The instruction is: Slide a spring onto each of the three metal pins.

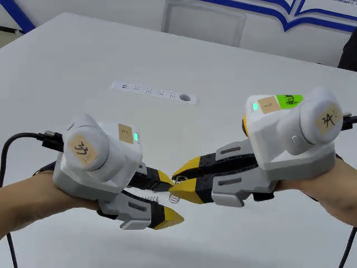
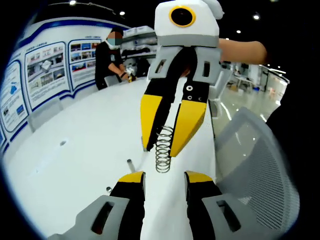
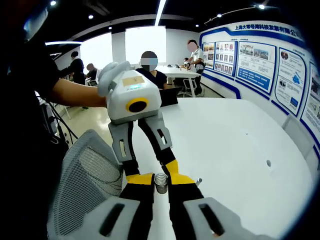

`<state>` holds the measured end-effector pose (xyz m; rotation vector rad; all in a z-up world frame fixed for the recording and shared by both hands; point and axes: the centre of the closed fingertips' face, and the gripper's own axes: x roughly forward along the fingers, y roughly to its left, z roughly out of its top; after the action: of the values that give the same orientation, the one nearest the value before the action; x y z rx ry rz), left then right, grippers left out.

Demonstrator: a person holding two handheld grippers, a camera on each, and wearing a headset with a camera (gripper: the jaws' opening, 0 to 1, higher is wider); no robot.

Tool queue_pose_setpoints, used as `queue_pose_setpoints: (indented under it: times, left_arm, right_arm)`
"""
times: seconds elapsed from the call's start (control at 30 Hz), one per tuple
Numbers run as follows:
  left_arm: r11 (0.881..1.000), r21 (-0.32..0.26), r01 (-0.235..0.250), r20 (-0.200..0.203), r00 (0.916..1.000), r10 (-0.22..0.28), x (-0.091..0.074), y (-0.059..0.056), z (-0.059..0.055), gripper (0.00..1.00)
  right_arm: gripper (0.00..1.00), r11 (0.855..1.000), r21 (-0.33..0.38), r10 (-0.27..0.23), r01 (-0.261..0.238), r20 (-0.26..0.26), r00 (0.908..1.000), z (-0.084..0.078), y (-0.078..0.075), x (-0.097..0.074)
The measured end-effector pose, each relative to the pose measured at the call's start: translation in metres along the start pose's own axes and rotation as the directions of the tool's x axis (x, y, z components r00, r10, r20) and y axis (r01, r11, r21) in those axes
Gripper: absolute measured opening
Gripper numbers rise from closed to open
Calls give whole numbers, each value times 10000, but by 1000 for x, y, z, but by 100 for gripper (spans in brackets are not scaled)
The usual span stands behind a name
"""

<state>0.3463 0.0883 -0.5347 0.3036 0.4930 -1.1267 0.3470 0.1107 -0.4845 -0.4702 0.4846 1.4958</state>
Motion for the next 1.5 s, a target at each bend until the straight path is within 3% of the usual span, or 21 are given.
queue_pose_setpoints:
  times: [0.17, 0.23, 0.37, 0.47, 0.7, 0.83, 1.03, 1.17, 1.3, 1.4, 1.5]
  left_arm:
    - [9990, -137, -432, 40, 9991, 433, -10, 11, -6, 36]
    - [9978, -264, -611, 48, 9981, 612, -14, 16, -9, 36]
    - [9947, -682, -763, 429, 9959, 794, -24, 22, -9, 40]
    - [9908, -920, -997, 625, 9924, 1057, -32, 30, -11, 45]
    - [9768, -1302, -1700, 670, 9814, 1798, -48, 49, -19, 54]
    - [9706, -1436, -1933, 642, 9768, 2041, -51, 53, -23, 65]
    - [9662, -1569, -2043, 517, 9753, 2146, -51, 53, -29, 73]
    - [9574, -1645, -2374, 584, 9666, 2497, -53, 58, -30, 85]
    - [9470, -2179, -2358, 1000, 9599, 2620, -56, 60, -26, 87]
    - [9384, -2242, -2628, 978, 9520, 2900, -58, 64, -27, 93]
    - [9332, -2316, -2746, 815, 9505, 2999, -60, 65, -32, 95]
  right_arm:
    - [11, 9984, 167, -537, 536, 52, 9985, -7, -26, -6]
    - [11, 9941, 652, -869, 871, -58, 9962, -17, -41, -6]
    - [11, 9831, 1050, -1488, 1503, -220, 9886, -31, -63, -5]
    - [11, 9764, 1259, -1739, 1753, -215, 9845, -36, -72, -4]
    - [11, 9668, 1539, -1999, 2039, -412, 9789, -48, -89, 0]
    - [11, 9601, 1721, -2133, 2204, -589, 9752, -55, -95, 4]
    - [11, 9489, 2131, -2171, 2327, -941, 9716, -74, -103, 13]
    - [11, 9436, 2315, -2180, 2366, -1032, 9705, -81, -105, 14]
    - [11, 9397, 2444, -2181, 2394, -1110, 9696, -86, -106, 17]
    - [11, 9373, 2534, -2171, 2395, -1136, 9695, -88, -106, 20]
    - [11, 9351, 2640, -2128, 2366, -1158, 9702, -92, -106, 24]
